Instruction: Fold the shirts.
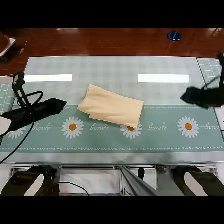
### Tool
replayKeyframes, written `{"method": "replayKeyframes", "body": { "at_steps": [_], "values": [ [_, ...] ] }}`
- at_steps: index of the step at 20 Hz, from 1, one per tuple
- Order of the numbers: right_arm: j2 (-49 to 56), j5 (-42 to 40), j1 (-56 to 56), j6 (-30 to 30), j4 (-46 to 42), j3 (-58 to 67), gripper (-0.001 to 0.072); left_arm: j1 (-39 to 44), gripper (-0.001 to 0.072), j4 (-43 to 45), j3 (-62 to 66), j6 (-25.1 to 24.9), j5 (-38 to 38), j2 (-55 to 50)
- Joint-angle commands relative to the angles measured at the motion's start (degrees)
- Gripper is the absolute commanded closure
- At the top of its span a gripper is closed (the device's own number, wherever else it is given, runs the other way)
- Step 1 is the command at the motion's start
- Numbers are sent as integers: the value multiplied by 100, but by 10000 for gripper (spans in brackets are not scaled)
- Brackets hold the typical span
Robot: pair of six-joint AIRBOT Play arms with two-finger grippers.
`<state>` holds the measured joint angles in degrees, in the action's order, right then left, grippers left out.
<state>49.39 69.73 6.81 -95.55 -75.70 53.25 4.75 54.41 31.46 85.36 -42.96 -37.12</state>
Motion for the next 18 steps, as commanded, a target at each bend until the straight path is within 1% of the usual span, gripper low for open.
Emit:
{"method": "replayKeyframes", "body": {
  "at_steps": [1,3,5,7,11,12,15,18],
  "values": [
    [-828,-1054,811,173,1523,-2210,301,76,690,2,-2,-20,35,-59],
    [-564,-1561,619,431,2350,-2857,301,114,690,0,-2,-17,37,-153],
    [-9,-1834,208,704,2706,-2920,301,140,690,-2,-2,-15,35,-280],
    [763,-2092,-133,903,3025,-2802,301,164,689,-4,-2,-2,33,-435],
    [2332,-1982,-636,1932,4192,-2149,301,223,690,-39,-2,-7,35,-654],
    [2645,-1932,-745,2070,4404,-1943,301,223,689,-39,-2,-7,37,-678],
    [3447,-1803,-1067,2133,4476,-1250,301,223,689,-42,-2,-4,37,-728],
    [3960,-1628,-1283,2157,4472,-557,309,223,689,-42,-2,-7,31,-728]
  ]
}}
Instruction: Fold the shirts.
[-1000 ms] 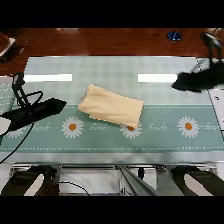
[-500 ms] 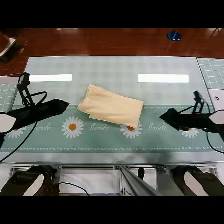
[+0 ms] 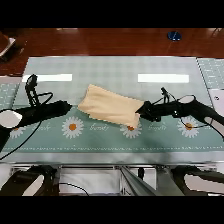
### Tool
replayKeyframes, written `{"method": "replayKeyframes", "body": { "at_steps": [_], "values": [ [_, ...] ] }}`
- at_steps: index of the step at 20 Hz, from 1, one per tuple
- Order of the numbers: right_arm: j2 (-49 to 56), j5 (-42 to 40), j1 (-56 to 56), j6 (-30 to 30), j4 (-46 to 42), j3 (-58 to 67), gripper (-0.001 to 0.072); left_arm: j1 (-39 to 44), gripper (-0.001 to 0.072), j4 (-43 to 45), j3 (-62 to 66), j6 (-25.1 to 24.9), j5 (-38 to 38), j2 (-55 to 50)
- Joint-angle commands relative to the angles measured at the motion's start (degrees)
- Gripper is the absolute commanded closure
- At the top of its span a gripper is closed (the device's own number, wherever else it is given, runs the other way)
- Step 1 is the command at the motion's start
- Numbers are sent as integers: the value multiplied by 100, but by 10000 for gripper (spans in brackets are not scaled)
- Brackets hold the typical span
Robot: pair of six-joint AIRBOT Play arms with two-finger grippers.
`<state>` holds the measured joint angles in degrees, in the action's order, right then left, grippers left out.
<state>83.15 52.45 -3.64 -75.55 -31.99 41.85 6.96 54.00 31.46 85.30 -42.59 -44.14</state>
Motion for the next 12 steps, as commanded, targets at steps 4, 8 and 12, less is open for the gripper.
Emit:
{"method": "replayKeyframes", "body": {
  "at_steps": [4,8,12],
  "values": [
    [898,726,-518,560,11,1539,691,2,689,0,-2,2,-4,-28],
    [732,1051,-505,-592,-1711,3397,691,22,689,0,-2,-81,-13,-76],
    [732,2055,-435,-1329,-2776,5724,691,22,689,-2,-2,-79,-269,-162]
  ]
}}
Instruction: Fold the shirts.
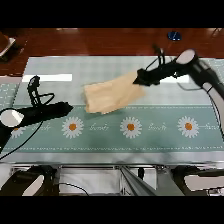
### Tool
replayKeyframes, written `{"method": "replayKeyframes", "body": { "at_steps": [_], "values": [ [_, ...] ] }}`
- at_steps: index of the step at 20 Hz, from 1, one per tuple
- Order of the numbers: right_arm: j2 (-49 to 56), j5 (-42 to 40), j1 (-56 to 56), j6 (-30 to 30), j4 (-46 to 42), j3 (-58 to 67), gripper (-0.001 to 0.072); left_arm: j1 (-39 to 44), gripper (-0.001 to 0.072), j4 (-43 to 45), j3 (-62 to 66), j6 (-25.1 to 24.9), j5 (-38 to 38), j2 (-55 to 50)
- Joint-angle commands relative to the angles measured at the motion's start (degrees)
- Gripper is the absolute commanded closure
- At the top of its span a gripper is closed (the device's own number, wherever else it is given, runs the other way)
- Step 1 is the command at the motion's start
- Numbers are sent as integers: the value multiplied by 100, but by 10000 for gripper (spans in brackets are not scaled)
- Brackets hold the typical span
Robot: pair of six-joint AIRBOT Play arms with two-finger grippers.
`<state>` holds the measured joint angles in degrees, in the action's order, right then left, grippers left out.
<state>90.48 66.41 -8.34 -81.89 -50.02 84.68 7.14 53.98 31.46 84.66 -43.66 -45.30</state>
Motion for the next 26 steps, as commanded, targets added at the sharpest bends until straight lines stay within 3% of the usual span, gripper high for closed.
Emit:
{"method": "replayKeyframes", "body": {
  "at_steps": [1,6,15,17,22,26],
  "values": [
    [0,841,90,-896,-1202,1893,691,4,689,2,-2,-17,-232,-48],
    [-7,1814,966,-1379,-1502,3178,692,4,689,2,-2,-17,-487,-46],
    [-868,2846,3324,-2225,-1513,3226,692,2,689,2,-2,-17,-636,-46],
    [-1130,3213,3659,-2337,-1613,3012,692,2,689,2,-2,-17,-629,-46],
    [-2146,3893,4413,-2378,-2839,2063,693,2,689,2,-2,-20,-586,-46],
    [-3281,3989,5270,-2100,-3394,522,692,2,689,2,-2,-17,-542,-46]
  ]
}}
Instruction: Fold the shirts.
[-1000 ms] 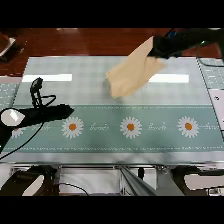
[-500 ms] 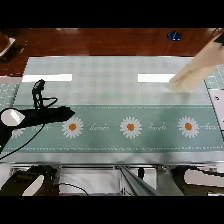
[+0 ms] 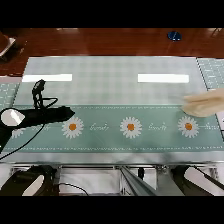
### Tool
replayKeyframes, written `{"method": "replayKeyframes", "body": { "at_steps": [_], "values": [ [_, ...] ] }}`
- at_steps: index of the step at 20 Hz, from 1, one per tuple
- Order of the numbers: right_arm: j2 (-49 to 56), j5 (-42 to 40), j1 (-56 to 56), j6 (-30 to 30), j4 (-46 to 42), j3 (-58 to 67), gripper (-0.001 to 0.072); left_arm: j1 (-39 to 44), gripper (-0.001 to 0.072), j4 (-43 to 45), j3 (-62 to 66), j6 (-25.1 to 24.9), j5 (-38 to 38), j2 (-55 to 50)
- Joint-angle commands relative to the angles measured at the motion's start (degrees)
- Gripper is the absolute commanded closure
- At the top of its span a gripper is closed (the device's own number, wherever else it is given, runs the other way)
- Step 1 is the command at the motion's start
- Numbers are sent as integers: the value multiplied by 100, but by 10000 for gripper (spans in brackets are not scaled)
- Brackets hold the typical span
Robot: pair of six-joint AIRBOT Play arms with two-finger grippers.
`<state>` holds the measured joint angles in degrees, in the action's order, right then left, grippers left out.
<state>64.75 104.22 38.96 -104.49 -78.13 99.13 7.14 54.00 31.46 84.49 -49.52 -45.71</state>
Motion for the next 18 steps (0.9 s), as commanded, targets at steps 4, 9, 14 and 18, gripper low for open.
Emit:
{"method": "replayKeyframes", "body": {
  "at_steps": [4,9,14,18],
  "values": [
    [-1834,208,1587,595,-1786,-2929,691,2,689,0,0,0,240,-4],
    [-2747,-269,2417,393,-2973,-4719,405,4,689,-55,2,0,433,-4],
    [-2476,-756,1467,710,-2708,-4778,338,-92,689,-87,197,-350,1137,-42],
    [-1788,-2439,404,1091,-549,-3403,691,-323,689,-90,2039,-841,940,-647]
  ]
}}
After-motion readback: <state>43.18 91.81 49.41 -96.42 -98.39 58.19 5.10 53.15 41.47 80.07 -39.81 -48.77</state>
